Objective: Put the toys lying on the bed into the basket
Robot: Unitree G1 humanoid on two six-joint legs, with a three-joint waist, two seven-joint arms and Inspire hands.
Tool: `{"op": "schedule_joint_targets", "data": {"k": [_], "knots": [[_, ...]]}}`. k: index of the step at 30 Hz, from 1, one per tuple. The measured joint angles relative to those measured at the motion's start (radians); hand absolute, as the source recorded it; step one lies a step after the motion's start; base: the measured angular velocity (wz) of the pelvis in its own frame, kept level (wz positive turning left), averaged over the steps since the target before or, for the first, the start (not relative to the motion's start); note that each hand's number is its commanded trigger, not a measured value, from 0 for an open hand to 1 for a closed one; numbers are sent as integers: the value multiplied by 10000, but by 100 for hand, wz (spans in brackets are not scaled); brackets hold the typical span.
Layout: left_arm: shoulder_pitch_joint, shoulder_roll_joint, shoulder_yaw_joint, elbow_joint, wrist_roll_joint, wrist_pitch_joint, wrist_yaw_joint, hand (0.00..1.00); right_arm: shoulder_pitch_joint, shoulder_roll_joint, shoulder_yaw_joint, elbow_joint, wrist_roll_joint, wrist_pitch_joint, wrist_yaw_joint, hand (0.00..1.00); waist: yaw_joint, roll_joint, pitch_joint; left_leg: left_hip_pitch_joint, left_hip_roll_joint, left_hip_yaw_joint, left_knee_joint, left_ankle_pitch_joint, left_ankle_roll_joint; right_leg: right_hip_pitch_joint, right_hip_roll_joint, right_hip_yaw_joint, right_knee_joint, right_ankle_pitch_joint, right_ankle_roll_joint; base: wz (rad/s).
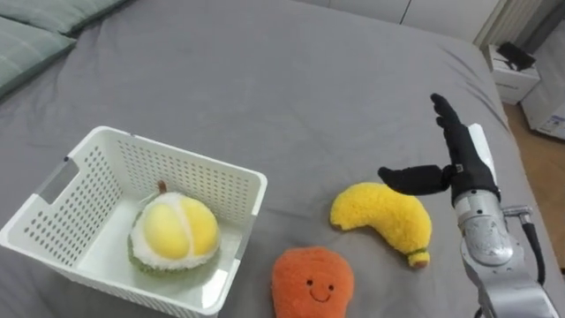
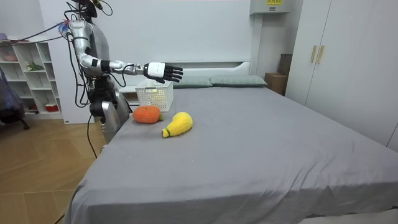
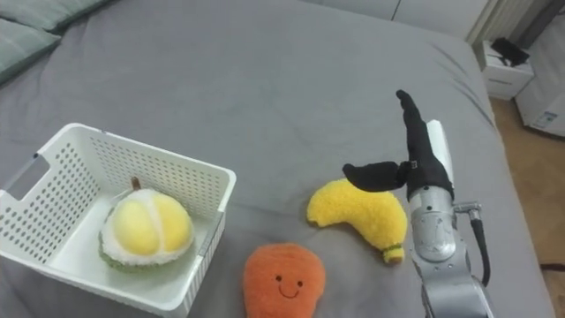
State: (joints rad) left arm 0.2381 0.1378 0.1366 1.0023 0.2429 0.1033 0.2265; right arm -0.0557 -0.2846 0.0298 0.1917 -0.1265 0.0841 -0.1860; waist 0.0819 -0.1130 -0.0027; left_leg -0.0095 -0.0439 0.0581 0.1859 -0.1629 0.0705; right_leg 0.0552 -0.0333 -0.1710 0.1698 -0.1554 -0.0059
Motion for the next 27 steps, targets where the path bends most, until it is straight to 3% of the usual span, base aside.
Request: {"op": "schedule_joint_targets", "data": {"k": [1,6,11,16,27], "knots": [[-42,1,-23,-9,0,-3,-2,0,-14,-20,-50,126,-21,0,1,0,28,46,35,-49,10,85,8,-3,8,-76,1,71,6,6,9,-12],[-317,181,-301,-27,-286,-4,-19,0,-348,-366,-49,1325,-246,-47,-10,0,34,133,25,-491,21,183,39,22,56,-535,7,201,20,80,36,-8],[-578,374,-584,-60,-809,-9,-30,0,-918,-390,-31,2408,-600,-59,-9,0,22,212,68,-923,27,234,134,75,79,-1021,-3,195,23,165,35,-2],[-927,391,-832,5,-1746,-19,-196,0,-1558,-404,-1,3968,-584,-92,103,0,57,249,110,-1212,25,220,106,77,84,-1313,-10,177,21,165,38,0],[-1247,415,-1104,110,-1975,-19,-268,0,-2697,-758,284,6035,-667,-125,260,0,14,248,124,-2110,-23,36,207,145,108,-2078,-78,-199,15,165,37,7]]}}
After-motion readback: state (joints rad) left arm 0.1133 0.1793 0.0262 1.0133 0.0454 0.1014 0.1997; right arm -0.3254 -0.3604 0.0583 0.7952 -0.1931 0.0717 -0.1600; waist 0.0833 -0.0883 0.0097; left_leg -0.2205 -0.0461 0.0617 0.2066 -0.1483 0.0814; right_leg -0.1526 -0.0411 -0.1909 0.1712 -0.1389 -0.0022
